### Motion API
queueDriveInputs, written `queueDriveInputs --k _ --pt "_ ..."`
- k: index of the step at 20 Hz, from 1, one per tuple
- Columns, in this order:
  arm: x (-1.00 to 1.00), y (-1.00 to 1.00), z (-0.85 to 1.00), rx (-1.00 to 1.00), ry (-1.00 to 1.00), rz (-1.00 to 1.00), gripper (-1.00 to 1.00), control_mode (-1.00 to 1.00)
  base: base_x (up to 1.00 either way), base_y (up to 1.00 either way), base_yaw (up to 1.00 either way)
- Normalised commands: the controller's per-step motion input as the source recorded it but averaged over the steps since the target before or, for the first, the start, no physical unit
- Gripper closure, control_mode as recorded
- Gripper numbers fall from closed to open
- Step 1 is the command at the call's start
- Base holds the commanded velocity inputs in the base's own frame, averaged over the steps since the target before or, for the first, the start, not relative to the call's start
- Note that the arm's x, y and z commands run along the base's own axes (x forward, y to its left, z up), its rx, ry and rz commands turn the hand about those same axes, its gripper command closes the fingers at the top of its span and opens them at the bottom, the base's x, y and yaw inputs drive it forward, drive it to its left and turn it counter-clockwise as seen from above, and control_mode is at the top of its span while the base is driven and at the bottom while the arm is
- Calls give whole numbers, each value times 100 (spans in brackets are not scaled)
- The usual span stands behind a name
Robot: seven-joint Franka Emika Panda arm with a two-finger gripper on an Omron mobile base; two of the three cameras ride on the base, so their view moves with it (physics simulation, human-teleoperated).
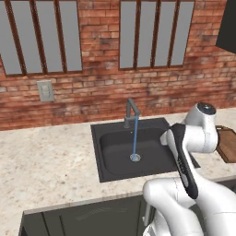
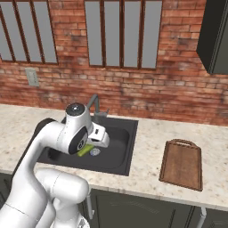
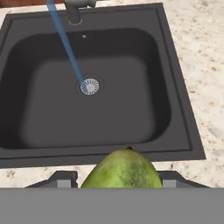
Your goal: Pick the mango from the sink and place it on the cutting board to airdry. Then turn off the sink faucet.
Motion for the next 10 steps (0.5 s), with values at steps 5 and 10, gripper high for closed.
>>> queueDriveInputs --k 5,10 --pt "-29 -27 38 -3 0 -2 100 -100 0 0 0" --pt "-24 -35 44 -1 0 -2 100 -100 0 0 0"
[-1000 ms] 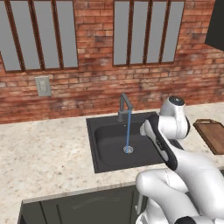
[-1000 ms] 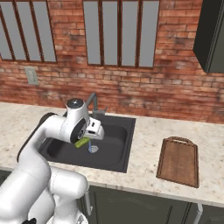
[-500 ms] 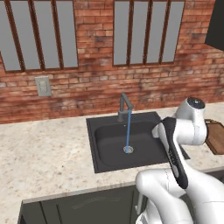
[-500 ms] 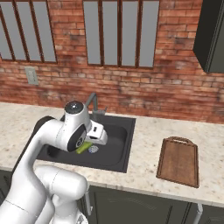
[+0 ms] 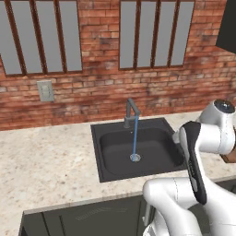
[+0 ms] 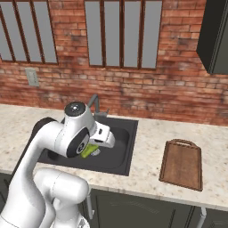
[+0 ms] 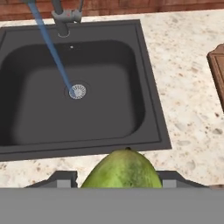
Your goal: Pick the mango from the sink and place it on the cutting board to airdry. Then turn off the sink faucet.
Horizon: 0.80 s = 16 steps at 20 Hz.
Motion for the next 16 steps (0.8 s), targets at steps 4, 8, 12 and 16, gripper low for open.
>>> queueDriveInputs --k 4,8,12,16 --pt "-21 -30 18 0 0 -3 100 -100 0 0 0" --pt "-18 -35 8 -3 0 -3 100 -100 0 0 0" --pt "-19 -37 6 -4 -1 -3 100 -100 0 0 0" --pt "-39 -26 0 -4 -7 -2 100 -100 0 0 0"
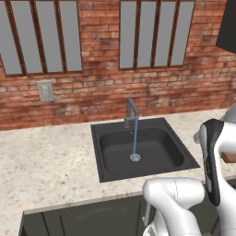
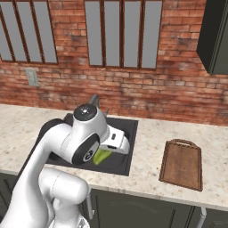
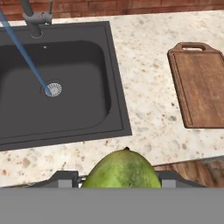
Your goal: Pick the mango from the sink and place it on the cutting board to airdry. Then turn off the sink faucet.
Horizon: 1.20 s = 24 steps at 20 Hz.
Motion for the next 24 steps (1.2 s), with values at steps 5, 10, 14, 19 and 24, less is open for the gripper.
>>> queueDriveInputs --k 5,10,14,19,24 --pt "-44 -15 0 -5 -9 -2 100 -100 0 0 0" --pt "-33 -29 5 -5 -6 -3 100 -100 0 0 0" --pt "-12 -38 19 -6 -2 -3 100 -100 0 0 0" --pt "0 -37 26 -1 0 -3 100 -100 0 0 0" --pt "2 -23 4 0 0 -1 100 -100 0 0 0"
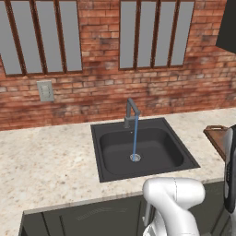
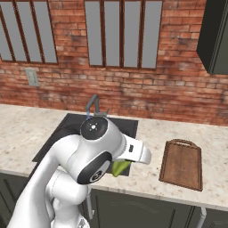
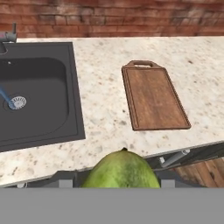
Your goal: Pick the mango from the sink and place it on the cutting board to airdry. Then turn off the sink faucet.
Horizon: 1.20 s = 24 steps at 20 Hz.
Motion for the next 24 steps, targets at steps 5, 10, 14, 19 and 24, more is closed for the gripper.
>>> queueDriveInputs --k 5,10,14,19,24 --pt "1 -15 -1 0 0 0 100 -100 0 0 0" --pt "7 -29 0 0 0 0 100 -100 0 0 0" --pt "11 -29 0 0 0 0 100 -100 0 0 0" --pt "19 -27 -1 0 0 0 100 -100 0 0 0" --pt "25 -22 -7 0 1 0 100 -100 0 0 0"
